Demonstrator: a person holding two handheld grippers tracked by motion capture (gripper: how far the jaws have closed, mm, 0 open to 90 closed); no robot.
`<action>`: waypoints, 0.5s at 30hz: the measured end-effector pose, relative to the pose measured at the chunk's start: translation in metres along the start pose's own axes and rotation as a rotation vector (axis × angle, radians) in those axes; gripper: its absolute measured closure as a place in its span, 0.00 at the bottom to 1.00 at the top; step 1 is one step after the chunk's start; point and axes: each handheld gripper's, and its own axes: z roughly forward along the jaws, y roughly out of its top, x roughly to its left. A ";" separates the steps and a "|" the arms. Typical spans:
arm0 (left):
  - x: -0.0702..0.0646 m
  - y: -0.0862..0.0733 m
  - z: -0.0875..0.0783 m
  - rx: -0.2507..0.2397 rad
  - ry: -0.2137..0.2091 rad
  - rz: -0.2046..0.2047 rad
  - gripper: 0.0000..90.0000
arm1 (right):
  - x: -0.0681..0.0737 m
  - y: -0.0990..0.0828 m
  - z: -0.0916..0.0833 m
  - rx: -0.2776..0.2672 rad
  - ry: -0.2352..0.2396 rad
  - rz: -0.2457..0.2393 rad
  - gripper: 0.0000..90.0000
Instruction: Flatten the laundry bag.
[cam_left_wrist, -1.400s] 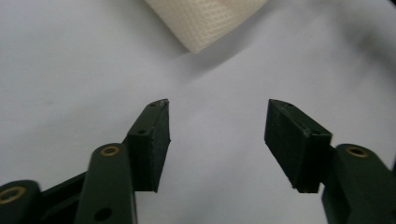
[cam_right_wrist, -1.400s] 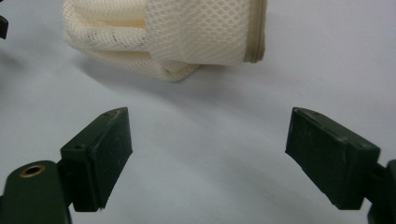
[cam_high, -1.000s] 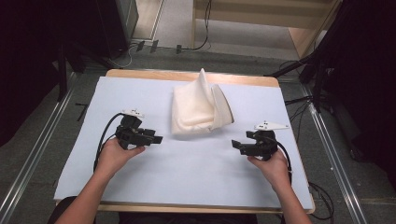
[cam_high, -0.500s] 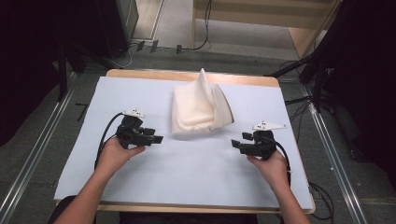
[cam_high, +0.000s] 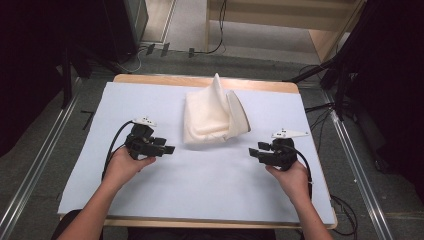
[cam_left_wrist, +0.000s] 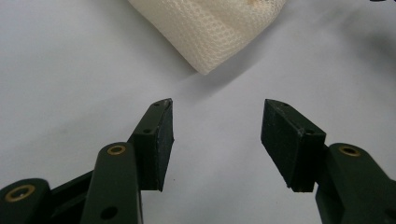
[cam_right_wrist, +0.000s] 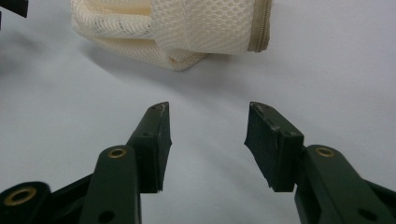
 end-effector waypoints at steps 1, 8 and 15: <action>0.000 0.000 0.000 -0.002 0.002 -0.001 0.50 | 0.000 0.001 0.000 0.001 -0.001 0.003 0.59; 0.001 0.000 -0.003 -0.010 0.004 -0.013 0.50 | -0.005 0.009 0.001 -0.002 -0.013 0.009 0.78; 0.001 -0.002 -0.006 -0.006 0.008 -0.017 0.50 | -0.020 0.026 0.003 -0.002 -0.023 0.038 0.98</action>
